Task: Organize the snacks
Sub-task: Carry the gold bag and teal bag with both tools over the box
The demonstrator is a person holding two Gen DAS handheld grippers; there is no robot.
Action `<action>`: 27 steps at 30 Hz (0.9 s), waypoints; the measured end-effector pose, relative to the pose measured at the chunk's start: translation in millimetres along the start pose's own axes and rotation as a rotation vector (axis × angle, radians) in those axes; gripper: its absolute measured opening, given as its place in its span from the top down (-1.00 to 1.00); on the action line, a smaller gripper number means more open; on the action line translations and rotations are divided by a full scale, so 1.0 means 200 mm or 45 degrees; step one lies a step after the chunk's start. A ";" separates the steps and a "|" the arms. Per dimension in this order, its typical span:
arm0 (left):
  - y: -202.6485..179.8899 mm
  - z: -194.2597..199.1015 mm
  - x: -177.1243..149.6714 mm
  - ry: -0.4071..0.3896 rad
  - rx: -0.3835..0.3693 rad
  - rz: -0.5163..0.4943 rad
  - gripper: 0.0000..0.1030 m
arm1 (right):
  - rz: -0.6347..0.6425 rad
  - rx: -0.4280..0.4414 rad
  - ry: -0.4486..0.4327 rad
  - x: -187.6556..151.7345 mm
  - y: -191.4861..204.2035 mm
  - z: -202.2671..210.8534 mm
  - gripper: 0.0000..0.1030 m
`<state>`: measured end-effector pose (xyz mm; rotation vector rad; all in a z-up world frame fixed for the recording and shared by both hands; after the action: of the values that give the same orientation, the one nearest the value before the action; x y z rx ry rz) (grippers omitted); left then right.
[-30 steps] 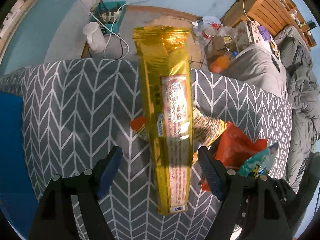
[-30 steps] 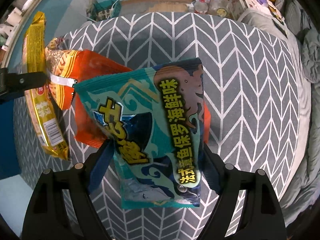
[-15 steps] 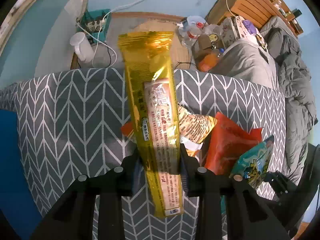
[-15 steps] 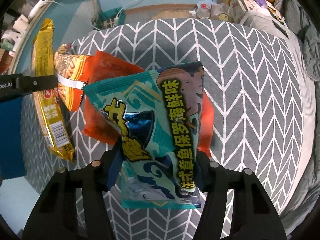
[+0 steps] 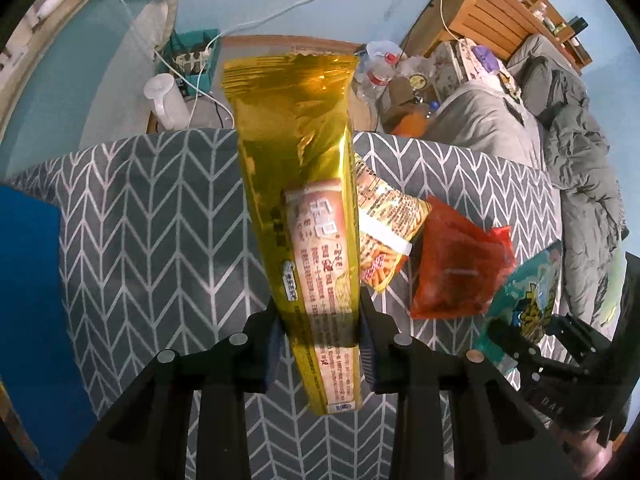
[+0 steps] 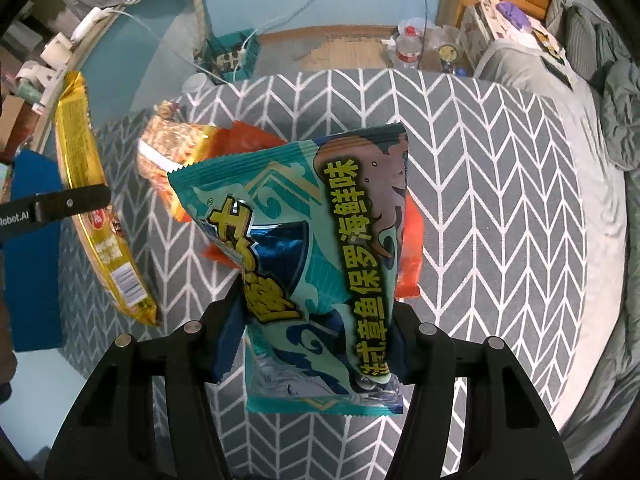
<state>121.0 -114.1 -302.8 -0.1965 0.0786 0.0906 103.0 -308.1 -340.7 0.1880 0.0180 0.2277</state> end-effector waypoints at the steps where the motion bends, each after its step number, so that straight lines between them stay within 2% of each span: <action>1: 0.00 0.01 -0.01 -0.004 0.000 -0.001 0.36 | 0.006 -0.003 -0.005 -0.01 0.01 0.02 -0.15; 11: 0.04 0.14 -0.13 -0.039 -0.057 -0.015 0.37 | 0.070 -0.017 -0.056 -0.01 0.18 0.16 -0.15; 27: 0.20 0.42 -0.32 -0.132 -0.070 -0.018 0.43 | 0.178 0.006 -0.110 0.00 0.51 0.27 -0.15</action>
<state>59.1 -64.3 -222.8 -0.2466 -0.0285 0.0885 82.5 -219.9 -267.9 0.2037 -0.0809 0.3584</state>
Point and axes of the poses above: each gripper's, at about its wrist camera, not at the fingertips, and z roughly against the way its jaws point, y to its left, x to its top, the point moved 6 cm from there along -z, roughly the way its jaws point, and after that the axes turned 13 degrees about y, right-handed, at the moved point
